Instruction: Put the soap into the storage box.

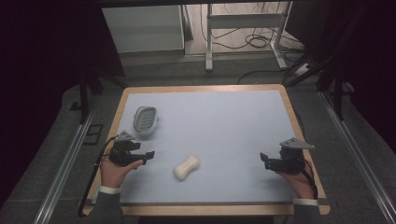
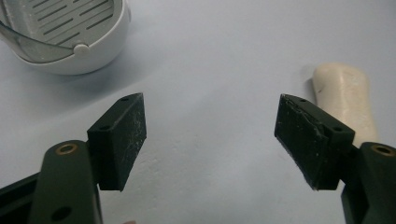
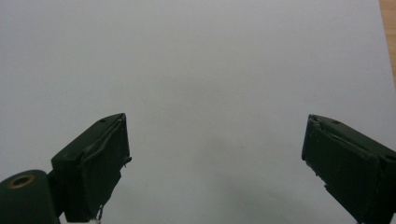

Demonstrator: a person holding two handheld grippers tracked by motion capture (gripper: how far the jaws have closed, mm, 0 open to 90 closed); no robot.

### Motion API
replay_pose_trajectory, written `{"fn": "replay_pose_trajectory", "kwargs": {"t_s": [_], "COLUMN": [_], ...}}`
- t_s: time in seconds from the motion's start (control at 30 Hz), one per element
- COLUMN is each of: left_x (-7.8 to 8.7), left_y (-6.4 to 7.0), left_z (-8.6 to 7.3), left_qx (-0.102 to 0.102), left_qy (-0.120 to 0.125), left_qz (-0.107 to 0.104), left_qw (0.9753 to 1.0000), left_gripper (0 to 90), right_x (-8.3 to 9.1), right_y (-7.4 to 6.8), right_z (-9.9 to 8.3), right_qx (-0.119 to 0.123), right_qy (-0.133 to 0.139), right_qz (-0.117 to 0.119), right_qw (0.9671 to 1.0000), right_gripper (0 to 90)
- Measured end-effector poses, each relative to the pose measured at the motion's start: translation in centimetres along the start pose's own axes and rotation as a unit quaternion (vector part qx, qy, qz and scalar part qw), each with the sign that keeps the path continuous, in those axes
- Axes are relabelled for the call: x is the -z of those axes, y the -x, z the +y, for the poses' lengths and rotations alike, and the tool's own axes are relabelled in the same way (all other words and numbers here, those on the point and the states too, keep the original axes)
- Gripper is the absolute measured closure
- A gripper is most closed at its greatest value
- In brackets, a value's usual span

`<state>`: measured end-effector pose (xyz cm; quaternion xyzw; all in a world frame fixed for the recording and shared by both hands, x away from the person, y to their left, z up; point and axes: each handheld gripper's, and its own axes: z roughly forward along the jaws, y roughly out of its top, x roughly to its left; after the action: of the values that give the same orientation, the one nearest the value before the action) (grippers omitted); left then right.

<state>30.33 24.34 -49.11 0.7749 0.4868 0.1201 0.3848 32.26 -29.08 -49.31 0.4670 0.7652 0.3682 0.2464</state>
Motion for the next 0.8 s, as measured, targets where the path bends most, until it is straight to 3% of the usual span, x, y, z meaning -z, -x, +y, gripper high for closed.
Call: {"fn": "replay_pose_trajectory", "kwargs": {"t_s": [0.3, 0.4, 0.47, 0.8], "left_x": [0.0, 0.0, 0.1, 0.1], "left_y": [0.1, 0.1, 0.2, 0.3], "left_z": [-0.2, -0.2, -0.2, -0.3], "left_qx": [-0.004, -0.002, -0.003, -0.002], "left_qy": [-0.006, -0.01, -0.011, -0.021], "left_qz": [0.006, -0.006, 0.0, 0.016], "left_qw": [1.0, 0.9999, 0.9999, 0.9997], "left_gripper": [25.9, 28.2, 27.9, 27.7], "right_x": [0.6, 0.8, 0.8, 0.5], "right_y": [0.8, 0.7, 0.7, 1.7], "right_z": [-0.3, -0.2, -0.1, -0.6], "right_qx": [-0.006, -0.014, -0.023, -0.022], "right_qy": [-0.002, 0.003, 0.004, -0.01], "right_qz": [-0.007, -0.005, 0.002, -0.008], "right_qw": [1.0, 0.9999, 0.9997, 0.9997], "right_gripper": [7.4, 7.4, 7.4, 7.5]}}
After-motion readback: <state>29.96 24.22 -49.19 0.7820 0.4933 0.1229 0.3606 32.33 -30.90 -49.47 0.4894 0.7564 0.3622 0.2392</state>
